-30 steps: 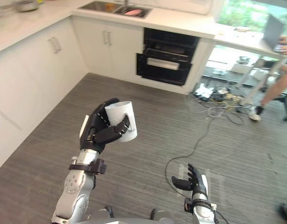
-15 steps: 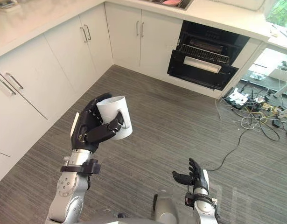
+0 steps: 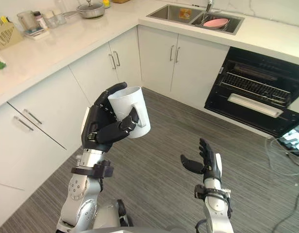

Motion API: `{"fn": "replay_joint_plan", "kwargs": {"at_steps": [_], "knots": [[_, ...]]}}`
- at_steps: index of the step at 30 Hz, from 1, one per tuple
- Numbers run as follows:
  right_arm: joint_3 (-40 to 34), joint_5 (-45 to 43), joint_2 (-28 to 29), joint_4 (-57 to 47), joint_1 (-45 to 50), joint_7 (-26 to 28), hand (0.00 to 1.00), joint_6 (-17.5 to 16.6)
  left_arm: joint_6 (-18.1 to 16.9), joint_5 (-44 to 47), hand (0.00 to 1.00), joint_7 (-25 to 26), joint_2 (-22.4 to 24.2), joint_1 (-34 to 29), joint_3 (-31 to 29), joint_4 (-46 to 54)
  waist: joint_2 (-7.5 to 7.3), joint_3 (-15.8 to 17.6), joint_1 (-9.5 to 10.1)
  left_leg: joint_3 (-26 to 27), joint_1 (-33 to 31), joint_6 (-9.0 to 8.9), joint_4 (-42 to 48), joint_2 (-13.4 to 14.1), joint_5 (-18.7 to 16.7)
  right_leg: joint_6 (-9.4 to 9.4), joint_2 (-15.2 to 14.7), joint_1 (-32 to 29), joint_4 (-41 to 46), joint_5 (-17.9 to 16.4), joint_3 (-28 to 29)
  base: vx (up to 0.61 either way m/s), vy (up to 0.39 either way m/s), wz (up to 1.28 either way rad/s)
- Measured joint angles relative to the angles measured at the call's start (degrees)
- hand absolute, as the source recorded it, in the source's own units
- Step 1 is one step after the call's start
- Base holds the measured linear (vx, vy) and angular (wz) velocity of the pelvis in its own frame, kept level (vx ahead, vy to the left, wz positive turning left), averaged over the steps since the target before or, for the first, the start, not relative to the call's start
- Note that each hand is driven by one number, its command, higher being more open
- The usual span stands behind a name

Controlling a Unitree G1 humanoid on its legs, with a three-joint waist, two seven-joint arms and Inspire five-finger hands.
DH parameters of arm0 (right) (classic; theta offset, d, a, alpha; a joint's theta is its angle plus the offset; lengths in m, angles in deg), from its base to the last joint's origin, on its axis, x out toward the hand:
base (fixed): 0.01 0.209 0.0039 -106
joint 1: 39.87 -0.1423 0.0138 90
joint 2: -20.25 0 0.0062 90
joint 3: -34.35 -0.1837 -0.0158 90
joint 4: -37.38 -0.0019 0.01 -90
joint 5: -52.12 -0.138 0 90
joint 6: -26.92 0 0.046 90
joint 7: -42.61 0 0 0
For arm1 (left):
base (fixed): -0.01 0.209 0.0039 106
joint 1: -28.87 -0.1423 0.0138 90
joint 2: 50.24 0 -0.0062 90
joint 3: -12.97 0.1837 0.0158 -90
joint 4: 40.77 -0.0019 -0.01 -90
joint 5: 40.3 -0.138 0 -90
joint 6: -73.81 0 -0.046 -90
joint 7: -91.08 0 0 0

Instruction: Walk over to the sink, pick up the cup, carry it to the dishwasher, place the cup inside the dishwasher, then close the dishwasher door

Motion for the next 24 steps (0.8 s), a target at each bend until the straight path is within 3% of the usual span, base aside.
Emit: {"fn": "replay_joint_plan", "kwargs": {"at_steps": [1,2,4,5,6,7,8,9,10,11,13,14,15,16,17,18,19,20,22,23,24], "knots": [[0.0,0.01,0.17,1.24,-0.08,-0.02,0.9,0.18,-0.1,-0.04,0.3,0.15,0.03,-0.11,-0.48,-0.06,-0.08,-0.12,0.12,-0.44,0.43,-0.13,-0.15,-0.91,4.92,0.18,-0.43,0.67,-0.19,-1.29,0.94,0.63,0.453,-0.54],[0.37,0.05,0.32,3.04,-0.33,0.01,0.9,1.29,0.1,-0.12,0.3,0.76,-0.18,-0.37,-1.82,-0.2,-0.51,-0.32,-0.14,-1.26,-0.14,4.31,3.77,-3.11,4.61,0.06,-2.45,1.0,1.03,-1.68,3.51,0.55,0.402,-0.42],[0.3,0.1,0.34,3.28,0.71,0.03,0.9,1.75,0.16,-0.12,0.3,1.35,-0.27,-0.2,-3.18,-0.2,-1.05,-0.22,-0.88,-0.34,-1.44,6.21,8.79,-3.98,-0.09,0.32,-3.81,-0.39,5.35,-1.69,5.43,0.57,0.387,-0.2],[0.04,0.09,0.63,4.08,1.13,-0.01,0.9,2.15,0.46,-0.12,0.3,1.81,-1.14,-0.28,-3.5,-0.33,-1.77,0.07,-1.47,0.97,-0.38,7.51,10.82,-4.91,-3.49,4.36,-4.79,-4.64,16.39,-0.72,7.41,0.59,0.352,-0.12],[0.03,0.1,0.94,4.4,1.12,0.0,0.9,2.29,0.7,-0.13,0.3,1.88,-1.85,-0.25,-3.48,-0.44,-2.31,0.16,-1.71,1.61,0.79,8.03,10.73,-5.37,-4.45,7.95,-5.19,-6.98,22.29,0.85,8.06,0.7,0.362,-0.16],[0.03,0.12,2.14,4.48,1.12,0.05,0.9,2.7,1.43,-0.21,0.3,1.9,-3.69,-0.21,-3.37,-1.0,-3.59,0.59,-2.29,2.29,4.7,8.57,8.98,-6.62,-5.84,13.62,-5.18,-11.34,33.88,3.85,9.19,0.46,0.167,-0.11],[0.04,0.13,2.73,4.43,1.11,0.07,0.9,2.73,1.54,-0.24,0.3,1.93,-4.31,-0.23,-3.27,-1.85,-3.83,0.59,-2.47,2.59,7.15,8.64,7.62,-6.9,-6.39,13.07,-4.81,-13.35,38.63,3.61,9.05,0.67,0.148,-0.4],[0.66,0.14,3.73,4.13,0.63,0.09,0.9,2.71,2.33,-0.26,0.3,2.59,-4.43,-0.7,-3.05,-2.89,-3.8,0.68,-2.57,4.09,14.52,8.39,2.35,-6.83,-6.89,8.81,-3.46,-18.41,46.29,1.68,6.3,0.54,0.071,-0.49],[0.89,0.15,4.04,3.58,0.63,0.14,0.9,2.7,2.38,-0.25,0.3,2.76,-4.35,-0.75,-2.51,-2.86,-3.64,0.7,-2.62,4.67,17.32,8.3,-0.06,-6.61,-6.92,7.34,-2.72,-20.34,47.29,0.95,4.76,0.62,0.07,-0.71],[1.21,0.31,4.73,1.79,0.68,0.15,0.9,2.66,2.15,-0.27,0.3,2.7,-4.43,-0.69,-1.1,-2.19,-3.33,0.72,-2.66,6.06,22.23,7.63,-4.19,-5.83,-6.98,4.87,-1.07,-24.83,46.98,-0.42,1.63,0.47,0.021,-0.57],[1.52,0.55,4.99,-0.85,0.5,0.14,0.9,1.66,1.18,-0.28,0.3,2.05,-4.53,0.24,0.63,-1.97,-3.22,0.62,-3.49,7.4,26.85,6.22,-8.36,-5.06,-7.5,2.89,-0.17,-31.2,41.16,-1.36,-3.51,0.47,-0.003,-0.42],[1.52,0.58,4.79,-1.05,-0.26,0.05,0.9,1.08,1.14,-0.28,0.3,1.51,-4.58,1.01,1.24,-2.21,-3.17,0.57,-4.23,8.52,29.5,5.72,-11.03,-4.94,-7.71,1.54,-0.08,-34.13,32.73,-0.35,-7.19,0.4,-0.018,-0.23],[1.52,0.59,4.58,-1.04,-0.73,-0.01,0.9,1.07,1.1,-0.28,0.3,1.42,-4.54,1.39,1.31,-2.52,-3.19,0.51,-4.58,8.97,30.97,4.85,-12.45,-4.91,-7.7,0.73,0.24,-35.01,27.41,1.12,-8.93,0.53,-0.035,-0.29],[1.49,0.62,4.24,-1.06,-1.32,-0.12,0.9,1.07,1.09,-0.28,0.3,1.42,-4.51,1.86,1.11,-3.21,-3.74,0.14,-5.08,9.93,33.88,3.62,-14.75,-5.33,-7.87,-1.11,1.32,-35.6,16.57,6.5,-11.53,0.59,-0.059,-0.08],[1.37,0.62,3.61,-1.09,-0.94,-0.38,0.9,1.08,0.99,-0.28,0.3,1.44,-4.15,1.96,1.04,-4.79,-3.43,-0.16,-6.35,9.26,36.34,2.03,-15.61,-5.27,-8.62,-3.92,2.28,-34.91,13.83,16.52,-11.72,0.63,-0.07,0.06],[1.29,0.61,3.34,-1.13,-0.71,-0.47,0.9,1.1,1.01,-0.28,0.3,1.43,-4.02,1.98,1.06,-5.37,-3.05,-0.3,-6.74,8.88,36.87,1.64,-15.56,-5.12,-8.84,-4.72,2.55,-34.67,14.12,18.83,-11.69,0.66,-0.068,-0.01],[0.96,0.69,2.22,-1.71,-0.27,-0.57,0.9,1.87,1.46,-0.29,0.3,1.46,-2.71,2.04,1.0,-7.84,-0.26,-0.9,-6.73,8.32,37.21,0.51,-12.32,-2.5,-9.08,-5.7,4.4,-34.36,17.52,15.24,-11.73,0.78,-0.126,-0.22],[0.84,0.68,2.29,-3.54,0.85,-0.46,0.9,2.32,1.78,-0.28,0.3,1.65,-1.85,2.06,0.55,-9.42,-0.05,-0.72,-6.55,7.65,35.35,-1.75,-3.22,-0.72,-7.25,-7.0,4.9,-32.59,19.21,12.41,-11.79,0.77,-0.145,-0.34],[0.8,0.68,2.53,-7.39,3.18,-0.41,0.9,2.68,2.9,-0.3,0.3,1.66,-0.48,1.13,0.49,-10.24,0.7,-0.17,-6.1,5.13,30.42,-1.96,14.75,3.2,-0.15,-7.62,6.82,-26.04,16.43,10.58,-11.04,0.56,-0.137,-0.39],[0.91,0.63,3.12,-11.84,4.48,-0.97,0.9,2.66,2.89,-0.31,0.3,1.61,0.09,-0.02,0.91,-9.74,1.22,-0.03,-5.08,4.17,26.25,-2.37,27.6,6.14,0.42,-7.72,8.74,-20.4,12.24,10.46,-9.36,0.56,-0.087,-0.73],[1.0,0.62,3.86,-16.43,4.95,-1.59,0.9,2.27,2.85,-0.34,0.3,1.5,0.08,-0.78,1.4,-8.45,1.05,-0.01,-4.62,3.81,21.8,-1.88,34.75,7.51,-0.59,-7.73,9.26,-16.0,9.13,10.46,-8.35,0.54,-0.056,-0.72]]}}
